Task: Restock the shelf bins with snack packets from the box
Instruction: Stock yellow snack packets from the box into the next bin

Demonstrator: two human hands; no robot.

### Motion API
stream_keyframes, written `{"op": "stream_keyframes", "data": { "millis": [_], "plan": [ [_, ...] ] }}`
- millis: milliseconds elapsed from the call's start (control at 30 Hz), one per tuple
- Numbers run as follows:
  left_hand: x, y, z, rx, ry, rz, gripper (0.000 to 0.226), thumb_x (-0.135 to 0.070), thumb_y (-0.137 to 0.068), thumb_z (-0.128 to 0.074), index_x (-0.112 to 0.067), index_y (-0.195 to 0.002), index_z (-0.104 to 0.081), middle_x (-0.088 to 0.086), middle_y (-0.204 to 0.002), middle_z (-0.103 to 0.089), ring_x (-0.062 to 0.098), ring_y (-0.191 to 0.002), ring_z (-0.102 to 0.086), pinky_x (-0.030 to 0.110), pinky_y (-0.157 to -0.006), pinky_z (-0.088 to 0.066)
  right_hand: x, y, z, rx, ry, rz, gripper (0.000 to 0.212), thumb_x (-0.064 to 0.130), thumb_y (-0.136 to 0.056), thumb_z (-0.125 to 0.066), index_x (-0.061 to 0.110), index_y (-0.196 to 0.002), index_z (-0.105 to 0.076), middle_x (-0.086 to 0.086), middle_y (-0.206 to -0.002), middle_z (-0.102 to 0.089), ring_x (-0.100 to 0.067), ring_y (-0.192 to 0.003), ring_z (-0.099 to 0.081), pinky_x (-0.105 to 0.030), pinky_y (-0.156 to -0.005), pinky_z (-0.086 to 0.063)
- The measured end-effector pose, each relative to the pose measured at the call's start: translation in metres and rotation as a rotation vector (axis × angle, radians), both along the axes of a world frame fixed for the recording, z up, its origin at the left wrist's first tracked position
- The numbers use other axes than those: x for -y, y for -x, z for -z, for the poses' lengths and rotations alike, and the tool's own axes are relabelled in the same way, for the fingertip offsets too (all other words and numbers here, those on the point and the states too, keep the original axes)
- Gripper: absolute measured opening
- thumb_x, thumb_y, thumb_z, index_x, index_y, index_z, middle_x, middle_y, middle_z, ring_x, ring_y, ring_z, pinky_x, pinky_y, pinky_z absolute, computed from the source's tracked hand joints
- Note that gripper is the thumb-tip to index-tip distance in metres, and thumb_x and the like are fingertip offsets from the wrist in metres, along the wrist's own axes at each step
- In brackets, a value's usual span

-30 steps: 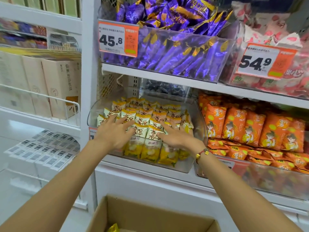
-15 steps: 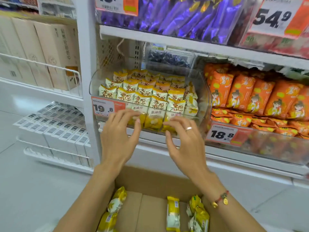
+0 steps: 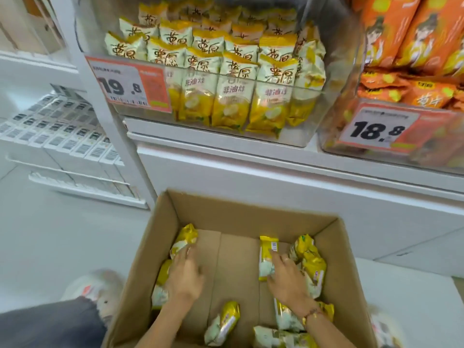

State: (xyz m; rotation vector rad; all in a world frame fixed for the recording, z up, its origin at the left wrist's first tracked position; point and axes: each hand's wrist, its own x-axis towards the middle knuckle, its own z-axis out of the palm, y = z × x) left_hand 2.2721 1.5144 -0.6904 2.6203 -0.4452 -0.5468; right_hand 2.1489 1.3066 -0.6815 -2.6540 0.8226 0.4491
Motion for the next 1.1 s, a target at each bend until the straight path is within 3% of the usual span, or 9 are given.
{"op": "stream_keyframes", "data": {
  "millis": [167, 300, 433, 600, 733, 833, 900, 1000, 1100],
  "plan": [
    [0.018, -0.027, 0.020, 0.029, -0.213, 0.003, 0.086, -0.014, -0.089, -0.056, -0.012, -0.153, 0.001, 0.010, -0.161, -0.001, 0.027, -0.148, -0.007, 0.034, -0.119, -0.012, -0.012, -0.027, 0.025, -0.068, -0.146, 0.263, 0.084, 0.036, -0.092, -0.054, 0.016, -0.153, 0.000, -0.017, -0.139, -0.036, -0.035, -0.128, -0.039, -0.041, -0.097, -0.040],
    [0.031, -0.041, 0.029, 0.013, -0.351, -0.071, 0.078, -0.012, -0.089, -0.055, -0.008, -0.151, -0.009, 0.016, -0.154, -0.020, 0.031, -0.140, -0.024, 0.037, -0.111, -0.026, -0.013, -0.042, 0.042, -0.042, -0.102, 0.395, 0.074, 0.027, -0.089, -0.058, 0.015, -0.147, -0.014, -0.017, -0.133, -0.042, -0.035, -0.121, -0.046, -0.040, -0.092, -0.043],
    [0.036, -0.036, 0.034, 0.098, -0.480, -0.007, 0.054, -0.012, -0.088, -0.058, -0.011, -0.136, -0.034, 0.011, -0.133, -0.039, 0.028, -0.124, -0.037, 0.033, -0.098, -0.035, -0.011, -0.036, 0.056, -0.018, -0.115, 0.229, 0.067, 0.015, -0.085, -0.065, 0.023, -0.140, -0.027, -0.010, -0.129, -0.044, -0.032, -0.118, -0.049, -0.039, -0.086, -0.046],
    [0.032, -0.023, 0.035, -0.006, -0.490, 0.094, 0.063, -0.013, -0.090, -0.059, -0.030, -0.143, -0.030, 0.009, -0.134, -0.046, 0.029, -0.122, -0.048, 0.038, -0.098, -0.040, -0.018, -0.027, 0.053, -0.028, -0.171, -0.003, 0.067, 0.020, -0.082, -0.066, 0.034, -0.139, -0.034, -0.003, -0.128, -0.048, -0.028, -0.118, -0.051, -0.035, -0.087, -0.046],
    [0.038, -0.018, 0.015, -0.173, -0.118, 0.008, 0.066, -0.042, -0.085, -0.067, -0.031, -0.142, -0.036, 0.000, -0.125, -0.058, 0.030, -0.116, -0.056, 0.032, -0.084, -0.043, -0.013, -0.030, 0.029, 0.076, -0.877, 0.580, 0.088, 0.033, -0.062, -0.081, 0.017, -0.137, -0.039, -0.004, -0.122, -0.060, -0.021, -0.105, -0.062, -0.038, -0.091, -0.052],
    [0.042, -0.015, -0.008, -0.481, 0.457, -0.330, 0.055, -0.037, -0.076, -0.079, -0.011, -0.120, -0.060, -0.009, -0.098, -0.065, 0.016, -0.098, -0.066, 0.017, -0.069, -0.046, -0.001, -0.028, -0.007, 0.205, -1.448, 0.790, 0.055, 0.023, -0.081, -0.069, 0.003, -0.131, -0.054, -0.012, -0.119, -0.063, -0.022, -0.101, -0.062, -0.037, -0.088, -0.053],
    [0.044, -0.013, -0.030, -0.699, 0.700, -0.466, 0.052, -0.038, -0.075, -0.081, -0.008, -0.113, -0.063, -0.001, -0.088, -0.073, 0.014, -0.082, -0.070, 0.020, -0.065, -0.051, 0.004, -0.027, -0.037, 0.302, -1.698, 0.808, 0.042, 0.017, -0.087, -0.058, 0.000, -0.126, -0.057, -0.016, -0.119, -0.061, -0.025, -0.102, -0.061, -0.037, -0.087, -0.051],
    [0.048, -0.011, -0.059, -0.864, 0.926, -0.488, 0.050, -0.040, -0.081, -0.072, -0.013, -0.121, -0.059, 0.008, -0.111, -0.071, 0.024, -0.104, -0.067, 0.038, -0.082, -0.055, 0.005, -0.029, -0.072, 0.370, -1.796, 0.731, 0.038, 0.018, -0.087, -0.055, 0.001, -0.120, -0.060, -0.018, -0.119, -0.062, -0.028, -0.105, -0.059, -0.043, -0.095, -0.044],
    [0.048, -0.009, -0.094, -0.819, 1.002, -0.412, 0.037, -0.043, -0.087, -0.059, -0.023, -0.118, -0.056, 0.003, -0.113, -0.069, 0.021, -0.103, -0.066, 0.036, -0.076, -0.056, 0.001, -0.031, -0.101, 0.366, -1.678, 0.611, 0.040, 0.029, -0.087, -0.055, 0.008, -0.120, -0.063, -0.015, -0.120, -0.063, -0.027, -0.104, -0.060, -0.045, -0.092, -0.048]
  ]
}}
